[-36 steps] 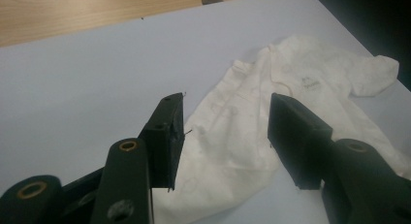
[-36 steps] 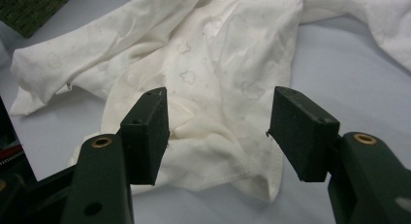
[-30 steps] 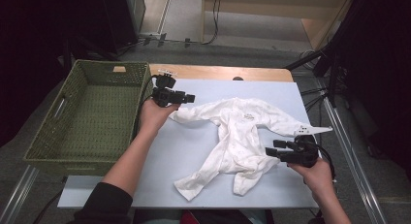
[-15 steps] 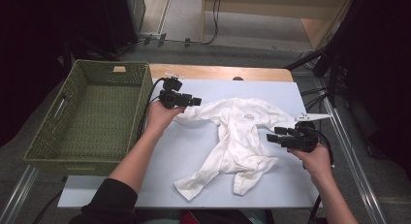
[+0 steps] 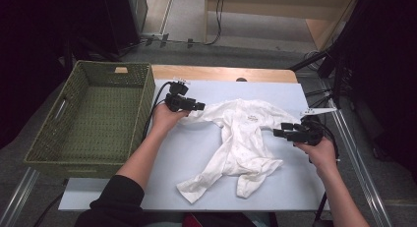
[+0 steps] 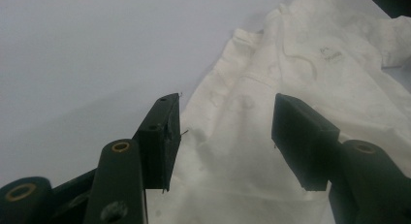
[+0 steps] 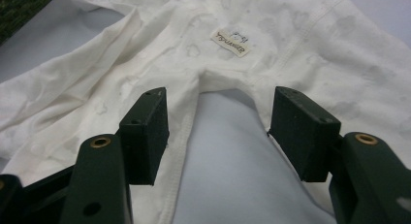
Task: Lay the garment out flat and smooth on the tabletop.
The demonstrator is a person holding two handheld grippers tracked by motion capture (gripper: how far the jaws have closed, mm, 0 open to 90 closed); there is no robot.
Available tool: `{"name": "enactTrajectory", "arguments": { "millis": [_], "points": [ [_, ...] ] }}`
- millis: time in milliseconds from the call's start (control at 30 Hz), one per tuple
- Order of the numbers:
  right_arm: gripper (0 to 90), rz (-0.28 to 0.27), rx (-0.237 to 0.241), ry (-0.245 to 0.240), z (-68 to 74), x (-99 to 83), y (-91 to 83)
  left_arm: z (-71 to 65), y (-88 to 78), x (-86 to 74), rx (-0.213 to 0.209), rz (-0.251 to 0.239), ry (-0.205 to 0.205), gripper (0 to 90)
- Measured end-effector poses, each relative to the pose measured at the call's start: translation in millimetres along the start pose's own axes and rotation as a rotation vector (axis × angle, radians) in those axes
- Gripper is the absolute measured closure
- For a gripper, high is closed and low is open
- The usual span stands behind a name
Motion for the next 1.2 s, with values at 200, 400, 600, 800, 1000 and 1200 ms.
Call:
{"name": "enactTrajectory", "arguments": {
  "millis": [200, 400, 600, 800, 1000, 1200],
  "points": [
    [37.0, -0.003, -0.029, 0.016, -14.6, 3.1, 0.8, 3.5, 9.9, -3.4, 0.023, 0.008, 0.033, 44.0],
    [36.9, -0.009, -0.074, 0.051, -35.0, 3.5, 0.1, 5.0, 19.1, -6.9, 0.035, 0.03, 0.049, 44.0],
    [37.0, 0.005, -0.117, 0.071, -54.5, 5.1, 7.4, 5.5, 26.8, -9.5, 0.039, 0.035, 0.064, 44.6],
    [38.1, 0.013, -0.162, 0.085, -69.6, 9.8, 16.7, 3.9, 31.8, -11.7, 0.042, 0.04, 0.079, 45.8],
    [38.4, 0.032, -0.25, 0.081, -81.9, 12.8, 26.8, 0.7, 33.6, -14.8, 0.07, 0.016, 0.086, 50.2],
    [51.0, 0.034, -0.328, 0.019, -77.6, 11.2, 30.1, -2.1, 34.1, -21.6, 0.11, -0.032, 0.075, 57.4]
  ]
}}
Point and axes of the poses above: each handheld gripper's, and its own axes: y roughly forward along the jaws, x roughly out of its top, z roughly to its left, the point moved 1 cm from there along y, roughly forward along the jaws, and after that the axes turned 2 degrees about -x, right-handed, at the moved point
